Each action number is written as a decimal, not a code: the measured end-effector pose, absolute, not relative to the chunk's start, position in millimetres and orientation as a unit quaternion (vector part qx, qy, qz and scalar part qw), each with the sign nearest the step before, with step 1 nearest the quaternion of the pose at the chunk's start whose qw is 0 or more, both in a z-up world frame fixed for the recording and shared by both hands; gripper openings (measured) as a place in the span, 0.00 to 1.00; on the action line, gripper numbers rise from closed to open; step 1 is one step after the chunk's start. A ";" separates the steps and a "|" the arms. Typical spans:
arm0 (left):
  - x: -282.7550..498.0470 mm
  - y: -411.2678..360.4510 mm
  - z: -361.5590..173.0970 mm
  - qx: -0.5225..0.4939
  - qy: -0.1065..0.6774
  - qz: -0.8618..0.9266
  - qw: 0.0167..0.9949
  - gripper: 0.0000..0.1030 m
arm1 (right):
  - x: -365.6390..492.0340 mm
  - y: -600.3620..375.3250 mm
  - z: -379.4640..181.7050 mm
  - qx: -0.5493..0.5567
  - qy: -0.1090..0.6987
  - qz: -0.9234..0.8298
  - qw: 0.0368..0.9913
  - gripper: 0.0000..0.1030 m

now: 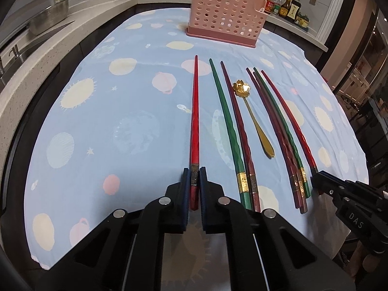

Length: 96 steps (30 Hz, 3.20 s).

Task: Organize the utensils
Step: 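Grasp a red chopstick with the left tool while the right tool grasps another red chopstick, then carry the red chopsticks into the pink holder and open both tools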

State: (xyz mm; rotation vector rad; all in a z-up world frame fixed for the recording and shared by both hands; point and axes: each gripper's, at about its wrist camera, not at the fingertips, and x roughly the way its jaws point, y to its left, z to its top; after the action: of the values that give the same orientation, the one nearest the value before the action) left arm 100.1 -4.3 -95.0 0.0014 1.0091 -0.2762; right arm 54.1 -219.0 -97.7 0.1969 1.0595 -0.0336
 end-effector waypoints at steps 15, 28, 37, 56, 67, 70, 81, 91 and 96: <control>111.0 13.9 -19.7 -0.040 0.415 -0.128 0.900 0.07 | 56.0 -236.3 -27.7 0.119 0.425 -0.021 0.897 0.07; 152.9 18.8 53.3 -0.060 0.334 -0.119 0.933 0.07 | 95.6 -276.4 55.2 0.149 0.326 -0.031 0.933 0.07; 193.0 14.5 95.9 -0.063 0.289 -0.122 0.947 0.07 | 134.7 -296.3 88.1 0.159 0.288 -0.029 0.944 0.07; 278.5 -29.1 213.8 -0.065 0.175 -0.166 0.968 0.07 | 240.3 -305.3 195.9 0.165 0.172 0.004 0.971 0.07; 333.9 -45.6 209.5 -0.044 0.184 -0.152 0.970 0.07 | 302.0 -299.9 206.9 0.132 0.166 -0.022 0.977 0.07; 346.1 -46.4 196.2 -0.042 0.198 -0.148 0.968 0.07 | 317.0 -303.2 196.8 0.130 0.181 -0.029 0.975 0.07; 380.9 -56.3 139.0 -0.039 0.260 -0.147 0.954 0.07 | 361.4 -304.8 137.2 0.121 0.251 -0.033 0.960 0.07; 398.5 -59.2 113.2 -0.040 0.290 -0.139 0.946 0.07 | 388.0 -307.2 109.4 0.129 0.288 -0.030 0.948 0.08; 399.2 -55.8 109.8 -0.043 0.293 -0.121 0.948 0.33 | 385.1 -302.7 111.5 0.113 0.277 -0.043 0.953 0.24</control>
State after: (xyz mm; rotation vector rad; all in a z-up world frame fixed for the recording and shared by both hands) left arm 399.2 -55.8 109.8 -0.0873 0.5956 -0.2473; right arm 385.1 -302.7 111.5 0.2290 0.5619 -0.0874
